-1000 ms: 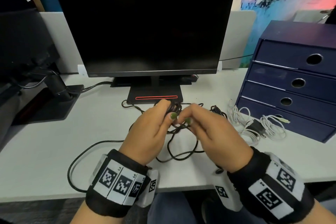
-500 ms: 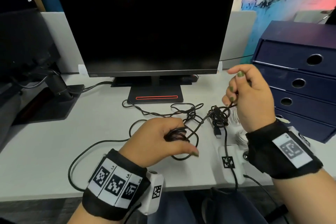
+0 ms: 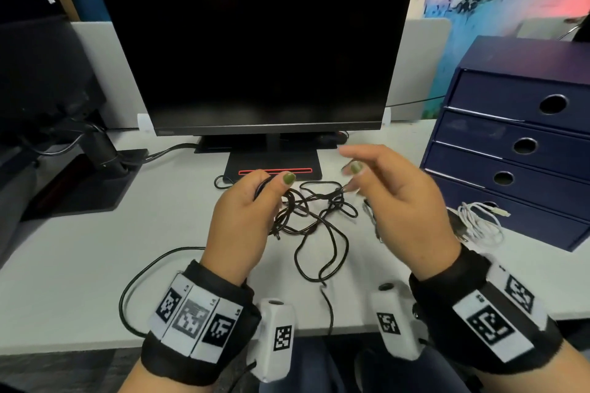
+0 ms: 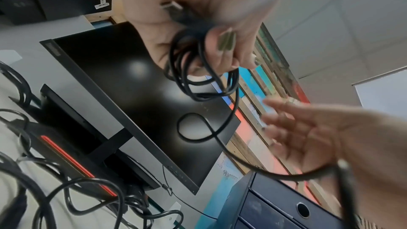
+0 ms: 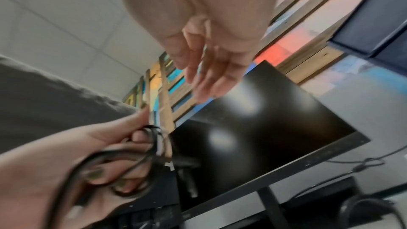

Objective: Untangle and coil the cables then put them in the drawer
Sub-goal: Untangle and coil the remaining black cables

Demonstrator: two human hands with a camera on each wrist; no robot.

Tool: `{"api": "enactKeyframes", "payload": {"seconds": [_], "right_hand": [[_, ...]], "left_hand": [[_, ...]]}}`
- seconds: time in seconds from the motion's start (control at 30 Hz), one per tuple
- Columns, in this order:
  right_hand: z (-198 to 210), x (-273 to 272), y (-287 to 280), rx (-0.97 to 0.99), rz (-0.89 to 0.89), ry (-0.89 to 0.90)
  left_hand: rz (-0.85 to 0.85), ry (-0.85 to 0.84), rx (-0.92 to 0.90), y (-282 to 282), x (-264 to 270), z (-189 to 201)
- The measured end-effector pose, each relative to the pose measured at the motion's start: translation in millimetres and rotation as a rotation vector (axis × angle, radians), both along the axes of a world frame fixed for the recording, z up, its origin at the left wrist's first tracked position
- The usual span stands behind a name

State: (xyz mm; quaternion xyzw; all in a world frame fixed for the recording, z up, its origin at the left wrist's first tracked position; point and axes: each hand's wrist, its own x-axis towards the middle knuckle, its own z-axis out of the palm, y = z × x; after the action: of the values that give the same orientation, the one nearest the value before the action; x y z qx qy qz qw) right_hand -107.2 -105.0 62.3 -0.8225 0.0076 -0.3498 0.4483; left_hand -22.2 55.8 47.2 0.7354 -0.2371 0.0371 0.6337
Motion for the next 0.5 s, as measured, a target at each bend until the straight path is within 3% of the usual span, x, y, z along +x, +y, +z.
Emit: {"api": "enactKeyframes", "payload": {"seconds": [0.1,0.27,0.4,0.5], "right_hand": [[1,-1,21,0.094,0.271,0.184],[-21,13,18,0.081,0.150,0.297],[-38,25,5,0.097,0.090,0.387],[-51,28,0,0.009,0.074,0.491]], "left_hand": [[-0.079,0.032,-0.025,-3,-2,-1],[-0.222,0.058,-0.026,-2,-5,1],[-0.376,0.194,-0.253,-3,-8,3],[-0.411,0.188,-0.417,-2,-9,8]]}}
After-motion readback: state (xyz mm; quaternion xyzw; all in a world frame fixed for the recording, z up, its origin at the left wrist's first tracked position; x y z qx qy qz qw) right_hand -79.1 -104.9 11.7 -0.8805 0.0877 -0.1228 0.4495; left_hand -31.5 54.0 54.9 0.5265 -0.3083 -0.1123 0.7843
